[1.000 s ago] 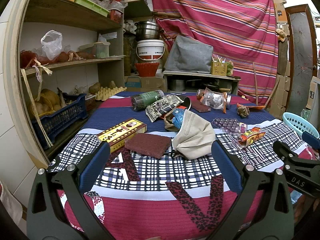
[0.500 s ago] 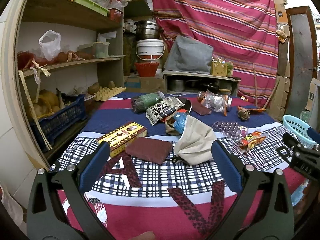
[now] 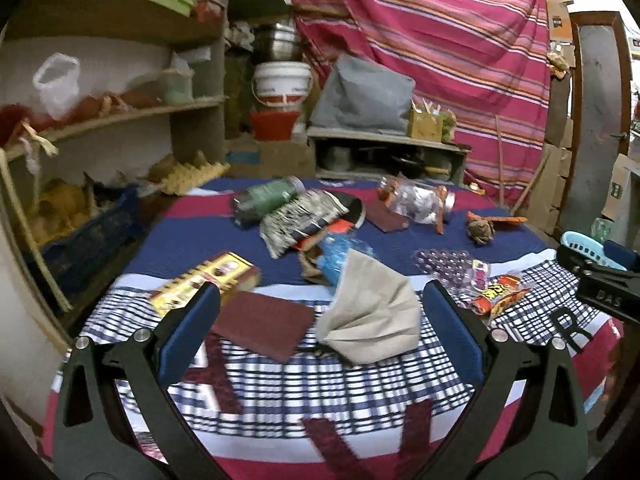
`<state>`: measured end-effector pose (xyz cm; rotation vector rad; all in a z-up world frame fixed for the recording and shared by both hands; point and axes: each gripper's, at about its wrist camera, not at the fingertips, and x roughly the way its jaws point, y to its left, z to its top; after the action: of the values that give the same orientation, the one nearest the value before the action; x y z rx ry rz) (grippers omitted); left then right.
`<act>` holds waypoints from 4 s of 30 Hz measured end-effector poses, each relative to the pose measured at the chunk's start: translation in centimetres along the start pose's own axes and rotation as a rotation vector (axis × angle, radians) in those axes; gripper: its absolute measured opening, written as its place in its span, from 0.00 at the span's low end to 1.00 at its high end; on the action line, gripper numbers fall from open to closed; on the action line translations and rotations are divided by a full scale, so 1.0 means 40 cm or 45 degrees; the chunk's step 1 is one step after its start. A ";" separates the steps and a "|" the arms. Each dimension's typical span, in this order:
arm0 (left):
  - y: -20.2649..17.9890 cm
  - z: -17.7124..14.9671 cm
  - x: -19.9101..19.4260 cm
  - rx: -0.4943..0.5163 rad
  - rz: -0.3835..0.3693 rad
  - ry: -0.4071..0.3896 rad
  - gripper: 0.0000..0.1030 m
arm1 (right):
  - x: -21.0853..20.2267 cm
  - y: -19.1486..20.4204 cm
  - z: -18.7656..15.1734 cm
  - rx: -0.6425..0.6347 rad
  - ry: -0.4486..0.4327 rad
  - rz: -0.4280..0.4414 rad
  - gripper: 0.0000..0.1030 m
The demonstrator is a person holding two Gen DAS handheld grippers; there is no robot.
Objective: Collect trash
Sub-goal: 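Grasp the beige cloth mask with the left tool while the right tool approaches the orange snack wrapper, then grasp the orange snack wrapper with the right tool and lift it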
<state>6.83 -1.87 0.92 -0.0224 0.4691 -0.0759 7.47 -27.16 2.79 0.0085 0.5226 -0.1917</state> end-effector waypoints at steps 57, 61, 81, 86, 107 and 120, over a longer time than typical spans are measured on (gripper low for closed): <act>0.090 0.015 0.037 -0.025 -0.077 0.119 0.00 | 0.069 0.075 -0.065 -0.107 0.077 0.105 0.96; 0.097 0.014 0.031 -0.033 -0.082 0.107 0.00 | 0.082 0.101 -0.070 -0.112 0.120 0.130 0.96; 0.120 0.020 0.034 -0.053 -0.107 0.131 0.00 | 0.202 0.171 -0.052 -0.009 0.348 -0.142 0.96; 0.112 0.021 0.037 -0.039 -0.109 0.131 0.00 | 0.210 0.163 -0.053 0.046 0.381 -0.128 0.96; 0.130 0.005 0.047 -0.056 -0.083 0.157 0.00 | 0.186 0.087 -0.108 0.060 0.460 -0.094 0.95; 0.130 0.003 0.055 -0.058 -0.073 0.174 0.00 | 0.204 0.095 -0.095 0.056 0.450 0.069 0.37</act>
<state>9.20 3.14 -0.19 -0.0755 0.6067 -0.1239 13.23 -24.67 -4.70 0.1006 0.8699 -0.1492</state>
